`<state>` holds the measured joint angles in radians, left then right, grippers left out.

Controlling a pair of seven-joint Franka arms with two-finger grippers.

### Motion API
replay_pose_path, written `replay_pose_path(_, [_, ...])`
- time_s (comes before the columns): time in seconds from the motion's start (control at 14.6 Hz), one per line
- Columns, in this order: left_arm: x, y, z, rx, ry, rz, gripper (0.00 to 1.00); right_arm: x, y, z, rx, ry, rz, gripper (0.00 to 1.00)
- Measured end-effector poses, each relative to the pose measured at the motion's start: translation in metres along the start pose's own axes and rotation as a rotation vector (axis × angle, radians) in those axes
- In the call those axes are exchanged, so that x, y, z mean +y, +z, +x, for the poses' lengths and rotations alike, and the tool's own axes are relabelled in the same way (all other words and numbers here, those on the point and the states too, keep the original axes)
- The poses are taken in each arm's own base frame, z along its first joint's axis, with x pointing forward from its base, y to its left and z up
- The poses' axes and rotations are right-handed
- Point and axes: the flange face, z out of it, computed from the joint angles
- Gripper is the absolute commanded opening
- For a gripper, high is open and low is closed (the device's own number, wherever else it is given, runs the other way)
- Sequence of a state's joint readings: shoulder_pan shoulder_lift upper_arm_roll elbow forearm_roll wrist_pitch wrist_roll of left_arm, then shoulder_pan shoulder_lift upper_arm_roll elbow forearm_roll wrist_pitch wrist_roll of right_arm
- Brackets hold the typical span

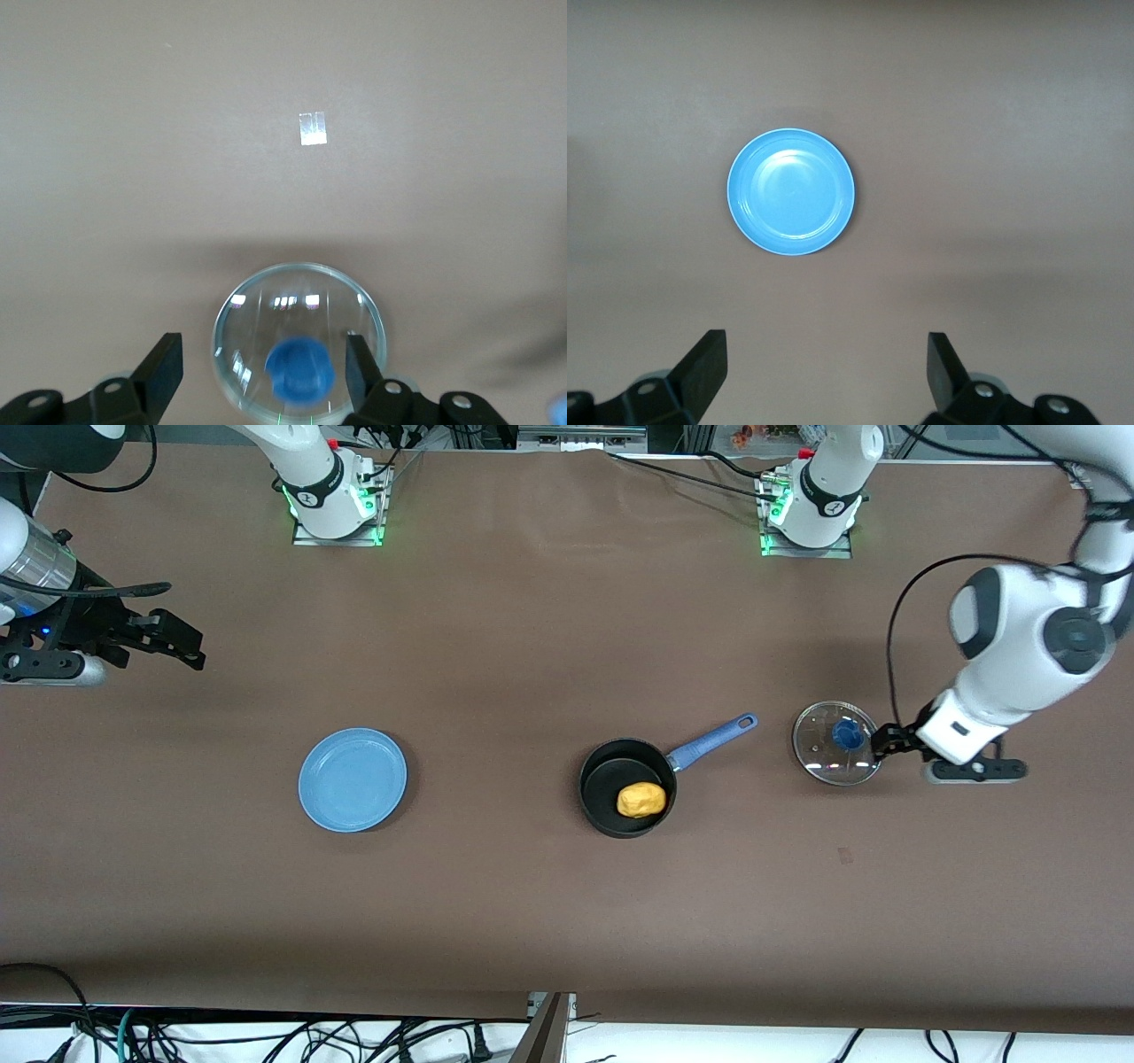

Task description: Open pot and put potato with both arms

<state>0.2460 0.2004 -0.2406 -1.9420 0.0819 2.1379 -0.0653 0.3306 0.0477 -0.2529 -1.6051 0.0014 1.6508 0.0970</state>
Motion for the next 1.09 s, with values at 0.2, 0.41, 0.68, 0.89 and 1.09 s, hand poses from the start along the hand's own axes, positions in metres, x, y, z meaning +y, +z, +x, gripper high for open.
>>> replay_pose_path(0.2, [0.006, -0.076, 0.012, -0.037, 0.007, 0.009, 0.86, -0.001, 0.005, 0.004, -0.002, -0.001, -0.004, 0.99])
replay_pose_path(0.41, [0.003, -0.123, 0.016, -0.047, 0.0, 0.011, 1.0, -0.002, 0.005, 0.005, 0.001, -0.001, -0.004, 0.99])
replay_pose_path(0.68, [-0.001, -0.189, 0.015, -0.028, -0.021, -0.023, 1.0, -0.006, 0.005, 0.005, 0.0, -0.008, -0.004, 0.99])
replay_pose_path(0.89, [-0.009, -0.203, 0.015, -0.029, -0.041, -0.063, 1.0, -0.006, 0.006, 0.005, -0.003, -0.008, -0.005, 0.99])
replay_pose_path(1.09, [-0.014, -0.183, 0.023, -0.062, -0.047, -0.071, 1.0, -0.009, 0.007, 0.005, -0.006, -0.013, -0.005, 0.99])
